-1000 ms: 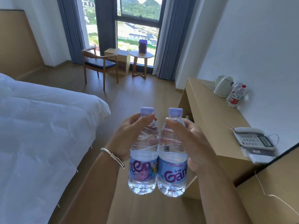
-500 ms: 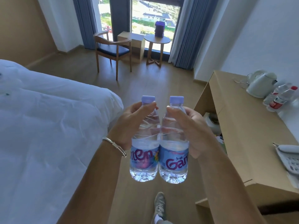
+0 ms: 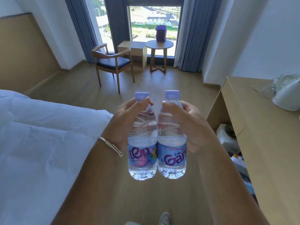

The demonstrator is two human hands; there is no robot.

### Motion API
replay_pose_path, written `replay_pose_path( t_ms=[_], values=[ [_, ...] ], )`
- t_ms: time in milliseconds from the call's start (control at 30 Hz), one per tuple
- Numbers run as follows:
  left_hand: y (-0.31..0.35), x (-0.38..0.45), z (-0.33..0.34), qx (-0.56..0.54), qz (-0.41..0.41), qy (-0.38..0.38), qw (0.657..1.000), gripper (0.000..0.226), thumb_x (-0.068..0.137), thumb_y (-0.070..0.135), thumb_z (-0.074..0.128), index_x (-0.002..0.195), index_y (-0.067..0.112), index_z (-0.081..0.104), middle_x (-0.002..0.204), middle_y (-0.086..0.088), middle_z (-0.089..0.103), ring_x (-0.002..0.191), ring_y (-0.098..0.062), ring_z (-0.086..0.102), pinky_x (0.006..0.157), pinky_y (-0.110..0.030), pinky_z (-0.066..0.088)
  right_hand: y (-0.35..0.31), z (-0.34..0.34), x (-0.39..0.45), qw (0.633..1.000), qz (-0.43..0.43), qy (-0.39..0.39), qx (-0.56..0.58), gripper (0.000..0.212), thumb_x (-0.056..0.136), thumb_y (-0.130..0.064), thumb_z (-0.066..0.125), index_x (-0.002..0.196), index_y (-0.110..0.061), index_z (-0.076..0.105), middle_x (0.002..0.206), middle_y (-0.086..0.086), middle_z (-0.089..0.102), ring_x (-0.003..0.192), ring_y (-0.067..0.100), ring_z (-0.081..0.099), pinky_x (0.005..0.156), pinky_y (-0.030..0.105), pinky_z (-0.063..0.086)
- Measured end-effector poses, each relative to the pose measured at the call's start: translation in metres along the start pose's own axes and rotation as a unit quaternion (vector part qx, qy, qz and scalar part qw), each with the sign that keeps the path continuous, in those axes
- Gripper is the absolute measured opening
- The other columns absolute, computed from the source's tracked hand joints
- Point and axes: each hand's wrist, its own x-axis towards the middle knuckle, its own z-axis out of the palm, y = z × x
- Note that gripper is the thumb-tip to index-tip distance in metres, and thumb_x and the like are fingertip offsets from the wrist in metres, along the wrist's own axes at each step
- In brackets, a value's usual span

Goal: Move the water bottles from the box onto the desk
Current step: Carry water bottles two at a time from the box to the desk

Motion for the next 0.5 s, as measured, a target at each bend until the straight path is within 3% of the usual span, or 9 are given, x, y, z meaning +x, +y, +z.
replay_pose_path(
  t_ms=[200,300,433,500],
  values=[
    [-0.006,0.087,0.025,-0.011,-0.023,-0.038,0.999,0.023,0.077,0.036,0.072,0.084,0.014,0.07,0.076,-0.008,0.067,0.072,-0.022,0.066,0.064,-0.034,0.06,-0.012,-0.037,0.065,0.998,0.007,0.055,-0.001,0.042,0.085,-0.031,0.075,0.11,0.001,0.065,0.104,0.023,0.072,0.098,0.045,0.068,0.088,0.059,0.055],
    [-0.01,0.134,0.031,-0.015,-0.035,-0.06,0.997,0.02,0.077,0.034,0.074,0.082,0.015,0.071,0.075,-0.008,0.066,0.071,-0.023,0.065,0.065,-0.036,0.06,-0.013,-0.051,0.1,0.996,0.011,0.086,-0.013,0.041,0.083,-0.034,0.076,0.109,-0.003,0.066,0.102,0.019,0.074,0.096,0.04,0.071,0.09,0.059,0.055],
    [-0.018,0.206,0.037,-0.003,-0.038,-0.104,0.994,0.018,0.08,0.035,0.071,0.083,0.018,0.073,0.08,-0.01,0.068,0.077,-0.026,0.064,0.077,-0.042,0.056,-0.017,-0.067,0.153,0.992,0.004,0.118,-0.036,0.046,0.075,-0.044,0.074,0.103,-0.008,0.067,0.096,0.011,0.076,0.094,0.037,0.072,0.092,0.059,0.054],
    [-0.018,0.247,0.041,-0.013,-0.045,-0.138,0.989,0.021,0.08,0.032,0.075,0.087,0.013,0.071,0.079,-0.012,0.067,0.072,-0.026,0.064,0.072,-0.04,0.058,-0.02,-0.075,0.182,0.988,-0.002,0.152,-0.041,0.041,0.079,-0.042,0.074,0.104,-0.009,0.067,0.095,0.008,0.076,0.094,0.035,0.072,0.094,0.058,0.053]
  ],
)
